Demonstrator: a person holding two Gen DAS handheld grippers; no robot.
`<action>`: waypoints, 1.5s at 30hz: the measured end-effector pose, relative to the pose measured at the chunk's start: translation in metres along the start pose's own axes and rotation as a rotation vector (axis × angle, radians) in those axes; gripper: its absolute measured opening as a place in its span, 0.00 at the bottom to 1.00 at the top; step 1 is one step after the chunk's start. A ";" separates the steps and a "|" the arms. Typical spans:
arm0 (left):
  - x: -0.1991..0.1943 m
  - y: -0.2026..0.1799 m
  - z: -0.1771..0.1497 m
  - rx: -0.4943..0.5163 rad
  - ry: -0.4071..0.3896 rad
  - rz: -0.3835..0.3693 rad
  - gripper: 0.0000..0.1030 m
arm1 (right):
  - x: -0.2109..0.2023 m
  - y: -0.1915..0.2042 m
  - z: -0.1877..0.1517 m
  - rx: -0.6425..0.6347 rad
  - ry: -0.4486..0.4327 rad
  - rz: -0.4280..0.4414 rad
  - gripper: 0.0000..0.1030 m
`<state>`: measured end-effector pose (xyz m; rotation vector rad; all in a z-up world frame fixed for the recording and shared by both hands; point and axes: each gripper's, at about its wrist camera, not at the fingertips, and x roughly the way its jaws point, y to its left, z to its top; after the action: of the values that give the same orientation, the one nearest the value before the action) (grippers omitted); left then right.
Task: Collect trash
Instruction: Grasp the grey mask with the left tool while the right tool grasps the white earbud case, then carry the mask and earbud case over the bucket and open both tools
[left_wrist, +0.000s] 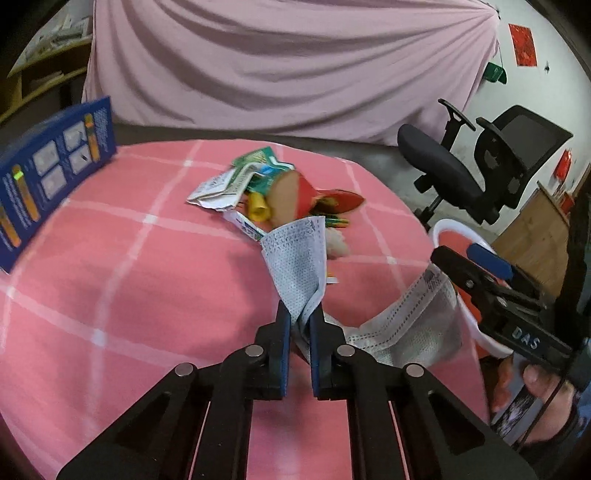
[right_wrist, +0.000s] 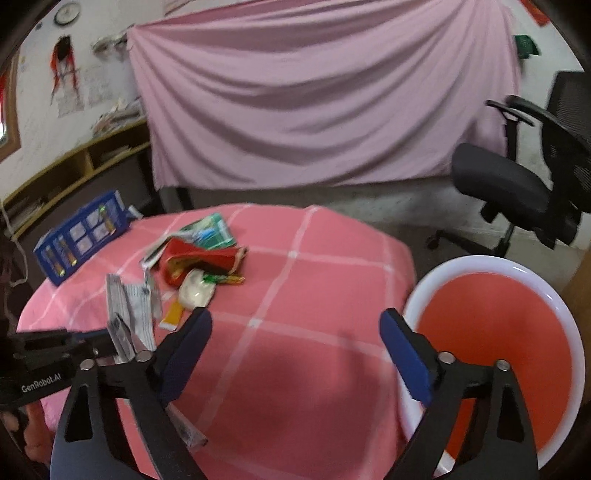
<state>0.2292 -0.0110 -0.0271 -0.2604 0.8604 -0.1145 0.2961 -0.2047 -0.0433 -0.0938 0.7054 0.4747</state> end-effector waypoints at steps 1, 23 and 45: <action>-0.002 0.002 -0.001 0.010 -0.002 0.006 0.06 | 0.002 0.004 0.002 -0.008 0.009 0.009 0.81; -0.021 0.035 -0.012 0.020 -0.053 0.088 0.06 | 0.081 0.047 0.021 0.098 0.229 0.193 0.27; -0.079 -0.015 -0.019 0.136 -0.311 0.137 0.05 | -0.070 0.040 -0.013 -0.034 -0.269 0.196 0.27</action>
<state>0.1632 -0.0131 0.0232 -0.0870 0.5560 -0.0036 0.2246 -0.1991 -0.0052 0.0083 0.4438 0.6736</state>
